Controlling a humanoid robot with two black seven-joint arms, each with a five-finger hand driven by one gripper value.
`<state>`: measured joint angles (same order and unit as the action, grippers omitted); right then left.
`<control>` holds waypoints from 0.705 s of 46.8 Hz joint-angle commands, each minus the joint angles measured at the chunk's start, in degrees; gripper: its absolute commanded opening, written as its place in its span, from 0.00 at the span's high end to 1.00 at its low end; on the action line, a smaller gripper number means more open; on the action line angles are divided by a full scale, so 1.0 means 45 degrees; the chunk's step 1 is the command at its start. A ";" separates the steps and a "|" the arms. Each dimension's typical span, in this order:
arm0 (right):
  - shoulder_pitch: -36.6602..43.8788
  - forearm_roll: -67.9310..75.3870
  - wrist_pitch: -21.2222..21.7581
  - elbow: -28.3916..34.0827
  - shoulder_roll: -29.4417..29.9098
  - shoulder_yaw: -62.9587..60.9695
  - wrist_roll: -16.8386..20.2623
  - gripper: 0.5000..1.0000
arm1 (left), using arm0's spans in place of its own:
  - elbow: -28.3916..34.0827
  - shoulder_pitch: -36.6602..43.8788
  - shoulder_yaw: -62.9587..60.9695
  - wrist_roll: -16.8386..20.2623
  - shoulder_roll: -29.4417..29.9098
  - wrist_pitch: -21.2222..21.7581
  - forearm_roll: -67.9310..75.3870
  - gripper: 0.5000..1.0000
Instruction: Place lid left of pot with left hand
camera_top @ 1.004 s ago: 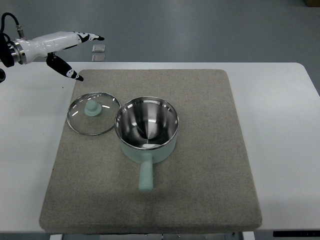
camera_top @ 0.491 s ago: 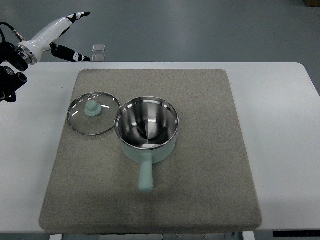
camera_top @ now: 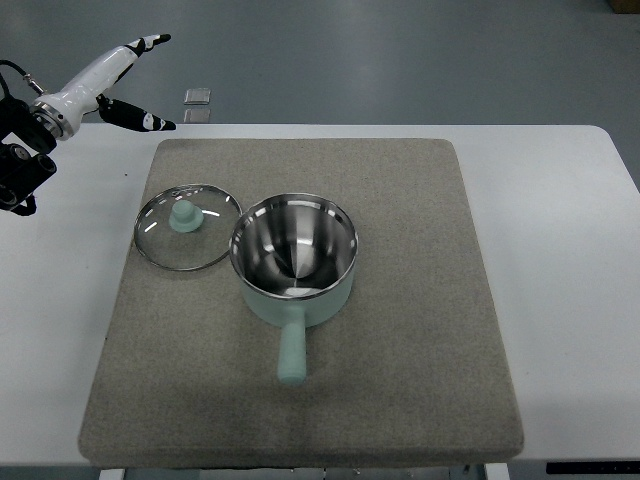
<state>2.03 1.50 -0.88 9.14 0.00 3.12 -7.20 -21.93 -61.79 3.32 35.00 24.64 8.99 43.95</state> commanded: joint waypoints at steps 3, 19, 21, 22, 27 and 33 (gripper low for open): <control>-0.0001 0.0000 0.0000 0.0000 0.0000 0.0009 -0.0001 0.15 | 0.0128 0.0000 0.0003 0.0000 -0.0123 -0.0122 -0.1346 0.00; -0.0001 0.0000 0.0000 0.0000 0.0000 -0.0010 -0.0001 0.15 | 0.0108 -0.0058 0.0003 -0.0471 -0.0455 -0.0903 -0.4257 0.00; -0.0001 0.0000 0.0000 0.0000 0.0000 -0.0010 -0.0001 0.15 | 0.0127 -0.0078 0.0023 -0.0842 -0.0514 -0.1059 -0.4589 0.00; -0.0001 0.0000 0.0000 0.0000 0.0000 0.0009 -0.0001 0.15 | 0.0128 -0.0078 0.0023 -0.1056 -0.0533 -0.1156 -0.4784 0.00; -0.0001 0.0000 0.0000 0.0000 0.0000 0.0010 -0.0001 0.15 | 0.0128 -0.0117 0.0042 -0.1761 -0.0572 -0.1703 -0.6111 0.00; -0.0001 0.0000 0.0000 0.0000 0.0000 -0.0010 -0.0001 0.15 | 0.0206 -0.0117 0.0042 -0.1899 -0.0690 -0.1938 -0.7304 0.00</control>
<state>2.02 1.50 -0.88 9.13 0.00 3.13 -7.21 -21.08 -62.32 3.51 26.58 21.75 0.57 13.31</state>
